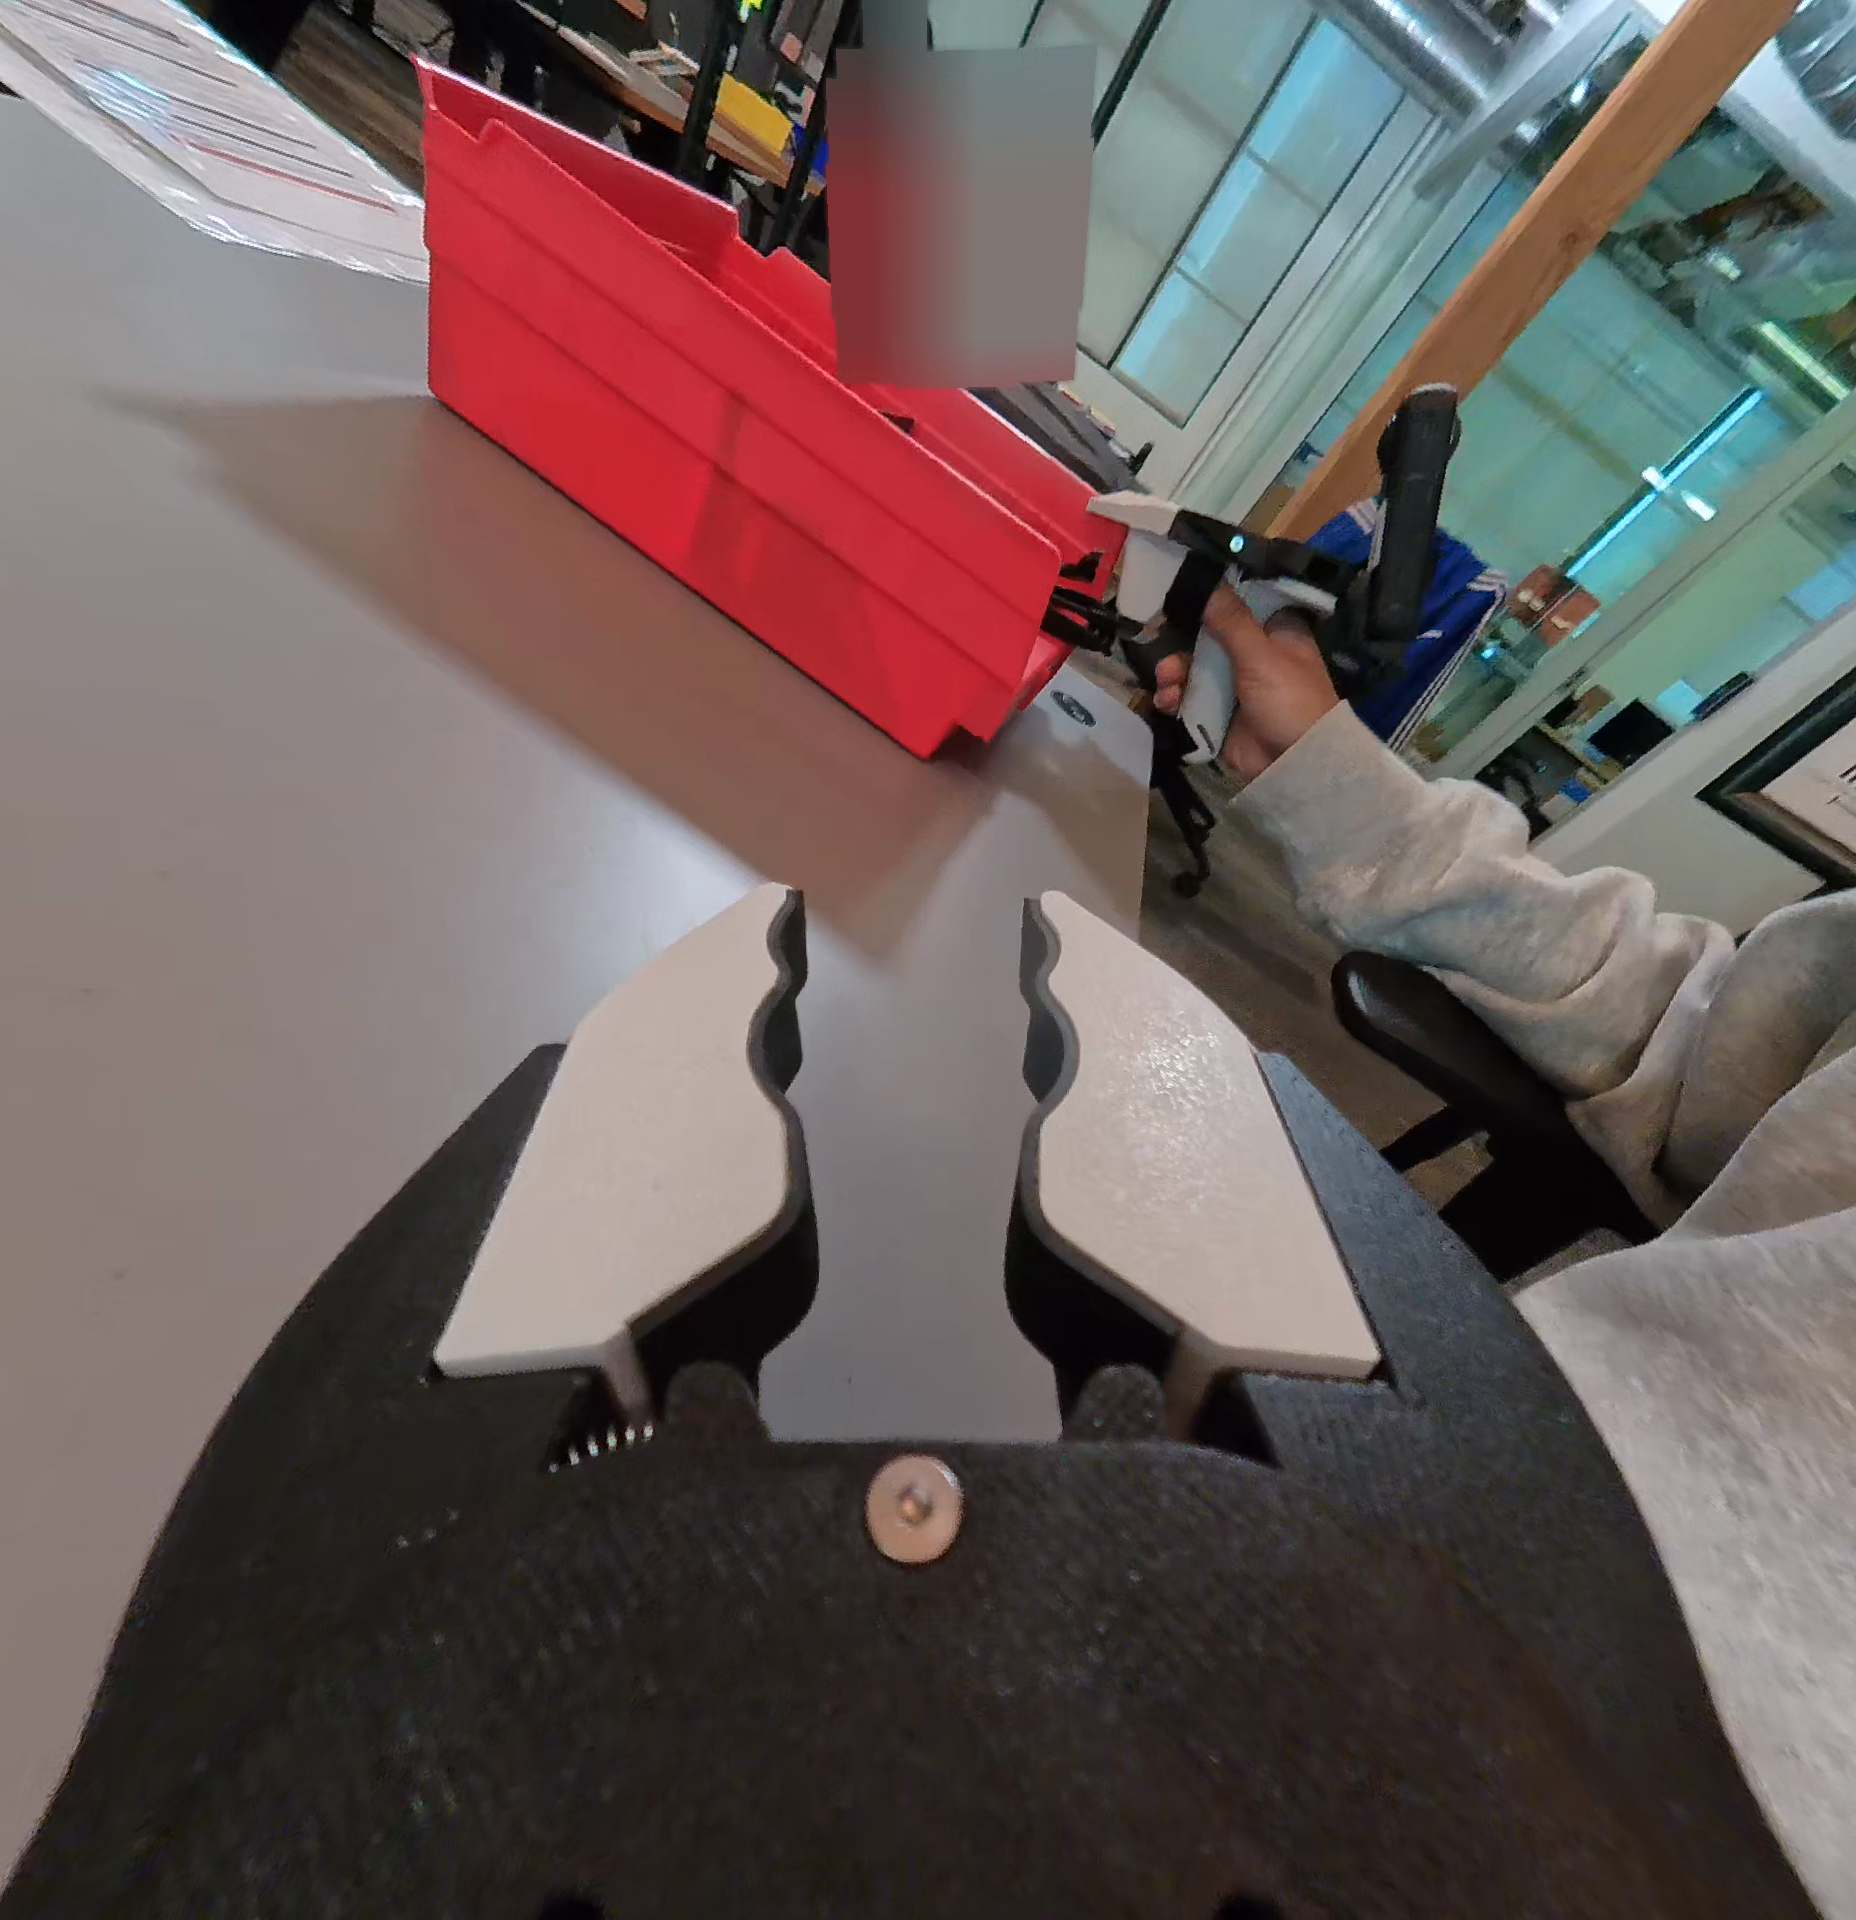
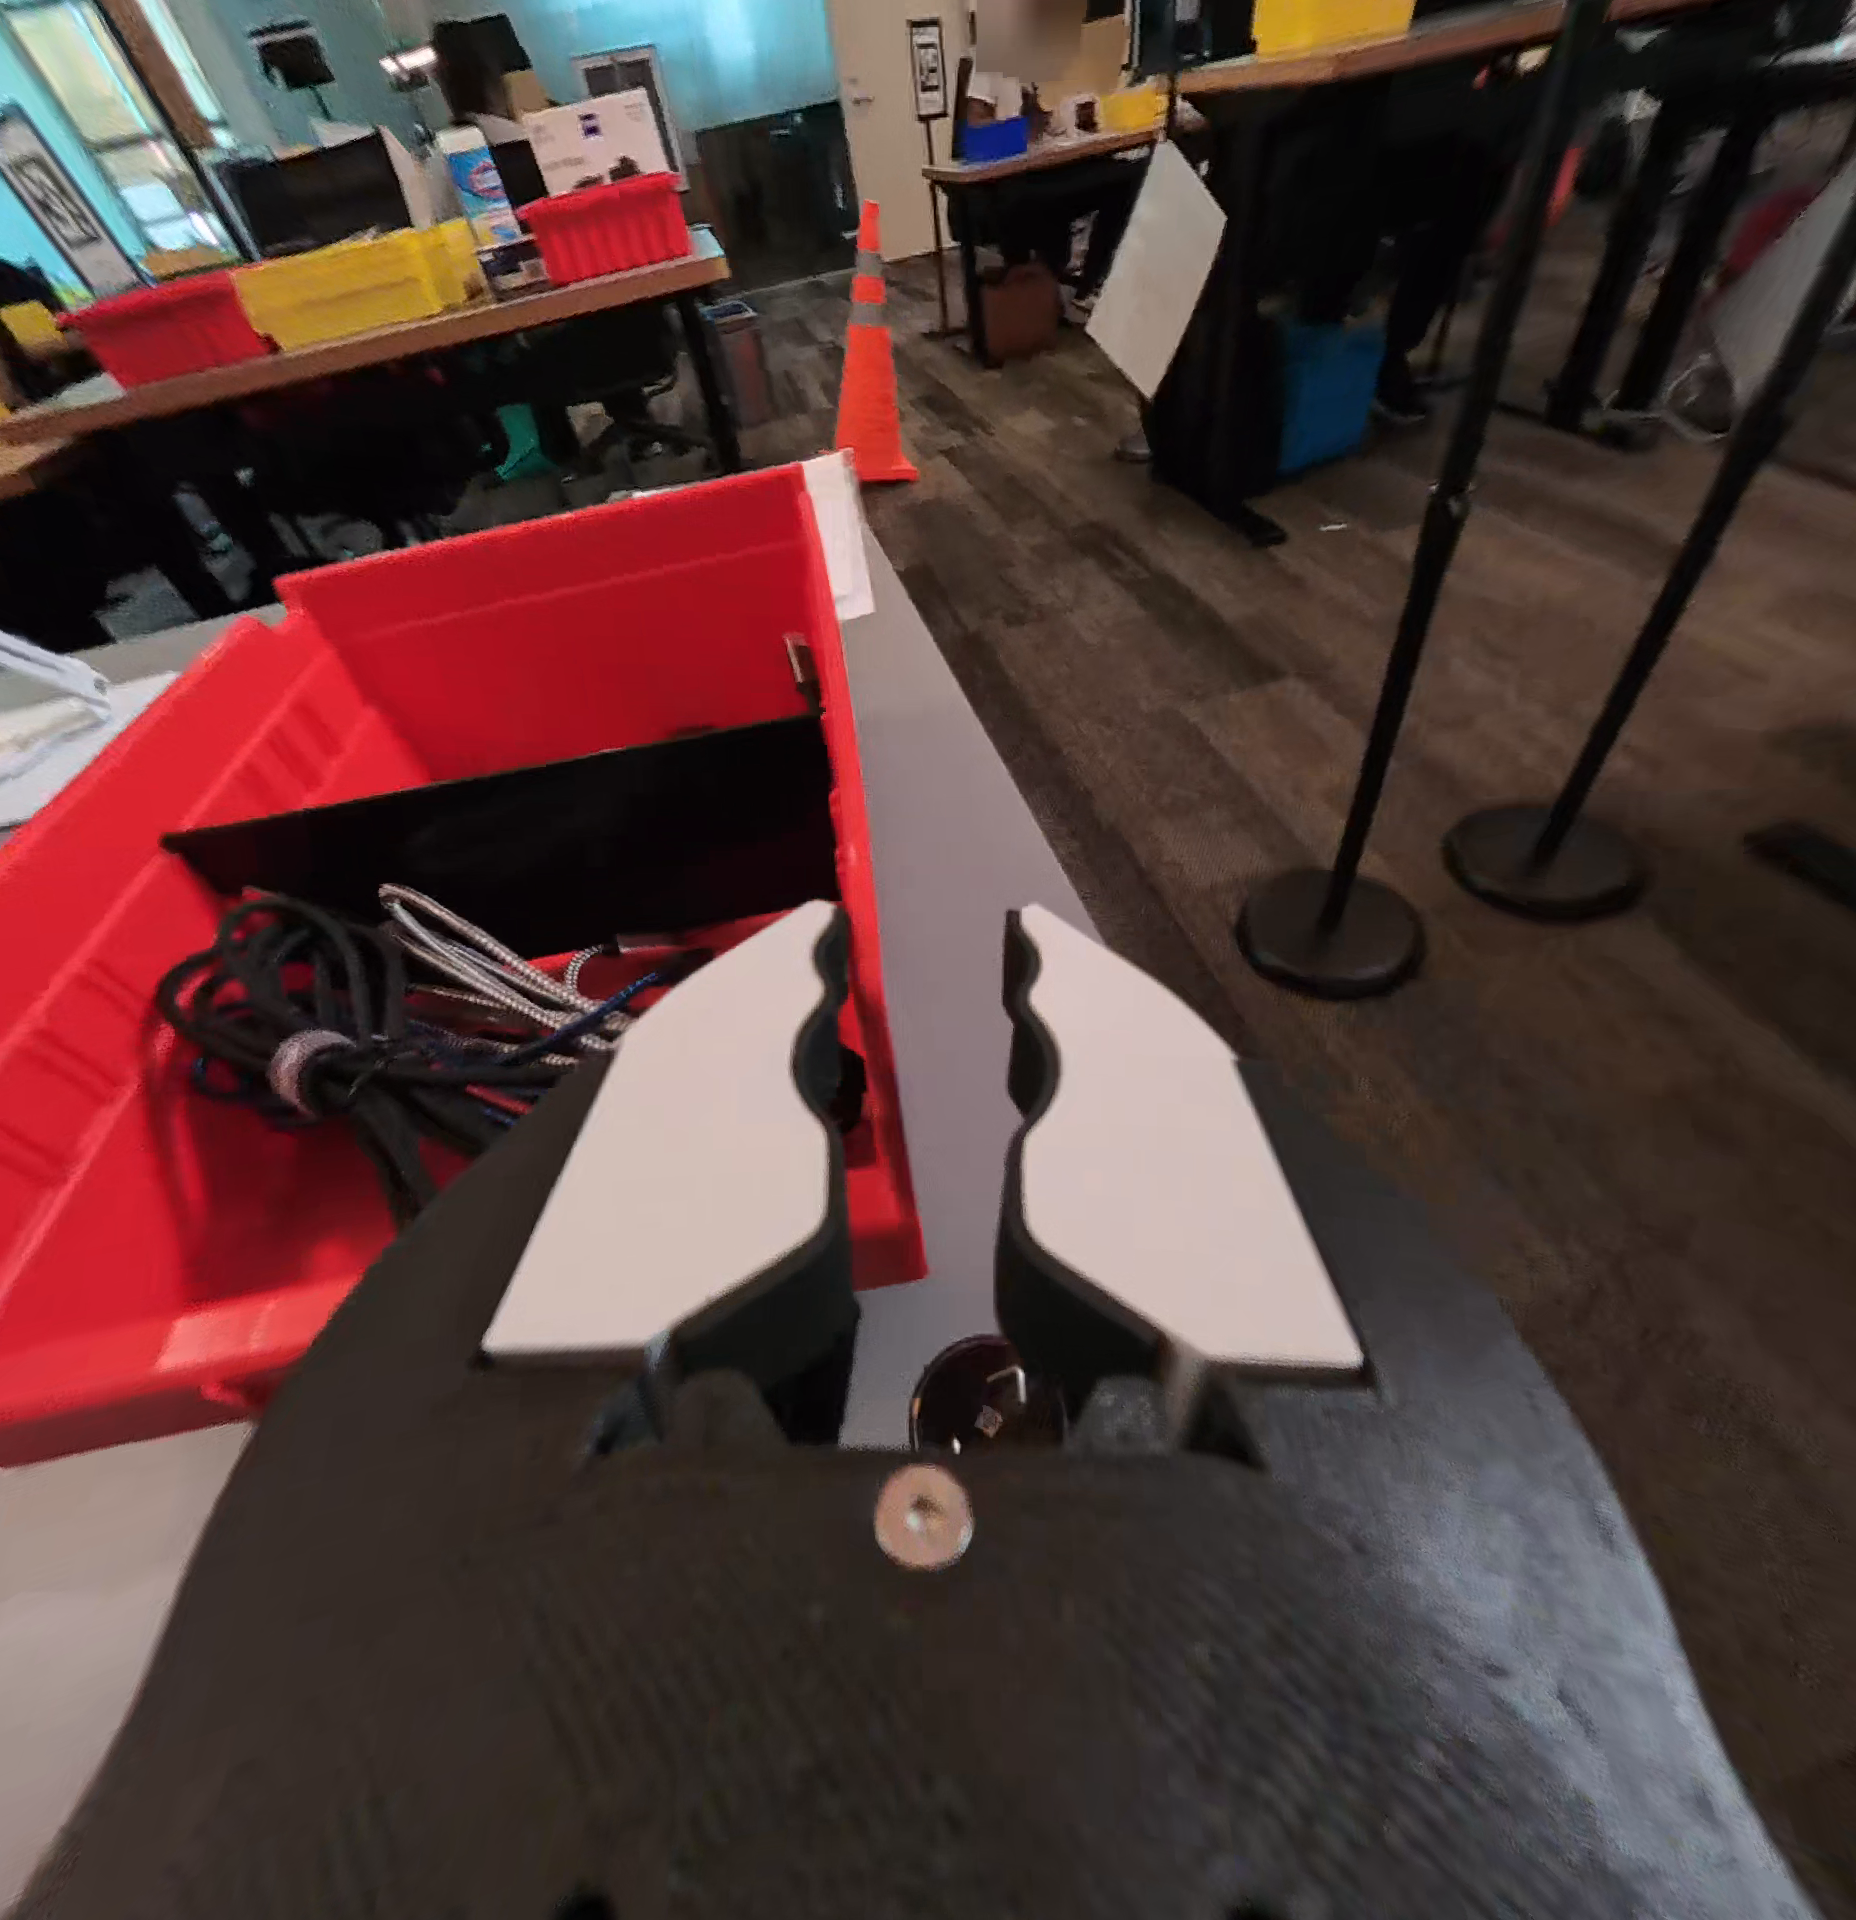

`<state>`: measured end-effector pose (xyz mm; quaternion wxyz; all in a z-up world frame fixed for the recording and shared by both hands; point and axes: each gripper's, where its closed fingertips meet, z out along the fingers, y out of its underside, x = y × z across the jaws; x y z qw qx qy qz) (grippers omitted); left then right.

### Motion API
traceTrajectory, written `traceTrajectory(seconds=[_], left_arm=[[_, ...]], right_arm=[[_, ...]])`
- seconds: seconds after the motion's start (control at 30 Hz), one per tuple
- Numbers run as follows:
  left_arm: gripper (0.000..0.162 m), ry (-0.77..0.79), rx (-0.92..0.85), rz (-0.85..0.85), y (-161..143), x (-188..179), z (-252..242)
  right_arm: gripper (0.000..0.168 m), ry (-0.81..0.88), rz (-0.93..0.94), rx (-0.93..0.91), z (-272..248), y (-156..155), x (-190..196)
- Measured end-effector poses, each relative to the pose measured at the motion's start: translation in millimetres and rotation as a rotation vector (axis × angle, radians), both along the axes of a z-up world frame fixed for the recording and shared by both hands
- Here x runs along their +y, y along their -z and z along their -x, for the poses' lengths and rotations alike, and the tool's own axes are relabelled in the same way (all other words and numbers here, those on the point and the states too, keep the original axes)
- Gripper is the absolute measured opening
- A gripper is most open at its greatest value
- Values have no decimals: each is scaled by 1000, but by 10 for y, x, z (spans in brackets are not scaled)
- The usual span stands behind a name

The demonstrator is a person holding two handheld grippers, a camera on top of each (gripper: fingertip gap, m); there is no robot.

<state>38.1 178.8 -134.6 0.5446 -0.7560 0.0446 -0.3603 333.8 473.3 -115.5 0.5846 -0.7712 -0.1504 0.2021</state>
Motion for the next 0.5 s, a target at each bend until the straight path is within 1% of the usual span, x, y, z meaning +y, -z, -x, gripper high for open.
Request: traceTrajectory(seconds=[0.1,0.17,0.23,0.27,0.33,0.37,0.4,0.43,0.5], left_arm=[[40,-29,64,0,23,-79,57],[40,-76,98,-5,25,-144,142],[41,-118,119,-4,31,-217,227],[42,-132,122,5,43,-254,262],[47,-159,116,27,70,-319,335],[50,-171,104,37,79,-351,368],[54,-182,88,50,93,-379,401],[57,-191,71,64,106,-408,432],[60,-206,48,80,123,-475,489]], right_arm=[[29,-30,22,70,40,-32,57],[31,-62,27,80,132,-59,110],[39,-116,56,46,292,-8,146],[46,-138,84,13,374,58,168],[65,-146,177,-71,492,280,238],[64,-147,238,-75,539,378,271],[57,-157,301,-35,582,437,291],[45,-165,348,33,609,455,312],[23,-154,382,177,598,440,379]])
